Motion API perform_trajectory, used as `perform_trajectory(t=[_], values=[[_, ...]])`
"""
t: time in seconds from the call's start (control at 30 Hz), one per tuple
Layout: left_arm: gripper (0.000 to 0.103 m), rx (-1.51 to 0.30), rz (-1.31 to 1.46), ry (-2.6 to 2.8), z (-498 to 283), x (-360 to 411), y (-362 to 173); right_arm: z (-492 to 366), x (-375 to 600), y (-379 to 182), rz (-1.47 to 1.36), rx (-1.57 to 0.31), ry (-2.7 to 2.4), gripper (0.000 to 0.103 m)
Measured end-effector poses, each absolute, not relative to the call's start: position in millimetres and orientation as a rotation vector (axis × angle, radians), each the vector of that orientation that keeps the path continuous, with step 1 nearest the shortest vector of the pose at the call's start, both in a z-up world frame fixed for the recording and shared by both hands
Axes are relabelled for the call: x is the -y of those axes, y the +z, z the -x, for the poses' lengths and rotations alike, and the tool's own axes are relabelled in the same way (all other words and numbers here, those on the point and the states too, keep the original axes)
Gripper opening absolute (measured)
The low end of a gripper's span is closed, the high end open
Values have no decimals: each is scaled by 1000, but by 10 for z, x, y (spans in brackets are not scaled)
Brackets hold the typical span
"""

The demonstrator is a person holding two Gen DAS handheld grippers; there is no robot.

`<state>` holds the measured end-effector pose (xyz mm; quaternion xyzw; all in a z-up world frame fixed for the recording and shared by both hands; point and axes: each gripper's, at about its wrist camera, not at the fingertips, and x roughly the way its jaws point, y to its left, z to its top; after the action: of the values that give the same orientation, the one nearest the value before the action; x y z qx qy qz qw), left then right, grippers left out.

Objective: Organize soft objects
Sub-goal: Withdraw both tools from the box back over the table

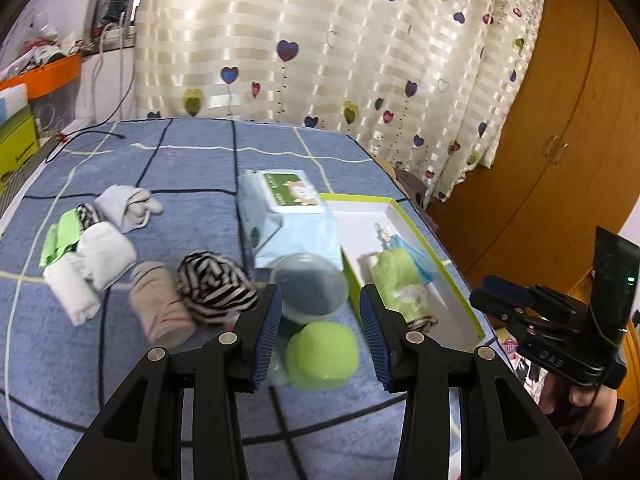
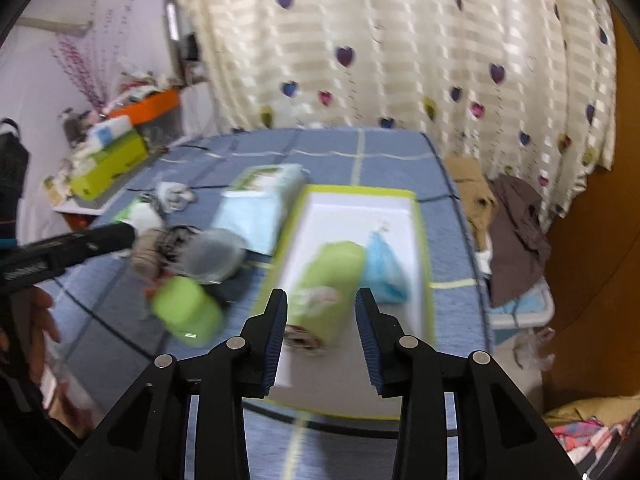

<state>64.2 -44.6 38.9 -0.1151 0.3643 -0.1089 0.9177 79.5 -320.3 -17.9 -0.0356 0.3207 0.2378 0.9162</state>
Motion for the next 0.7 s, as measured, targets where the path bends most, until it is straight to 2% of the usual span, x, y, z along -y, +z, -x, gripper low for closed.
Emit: perform_trajectory(t=[0.23,0.33,0.7], values=[[42,-754,269,-198,-484,213,344,-624,2981,-153,18,-659,587,35],[42,-753,271,-170,-429,119,316,-545,2915,-176,28,-651,599,40],[42,-761,312,-99,-274,-221,190,-362,2677,-95,71,-636,645,40]])
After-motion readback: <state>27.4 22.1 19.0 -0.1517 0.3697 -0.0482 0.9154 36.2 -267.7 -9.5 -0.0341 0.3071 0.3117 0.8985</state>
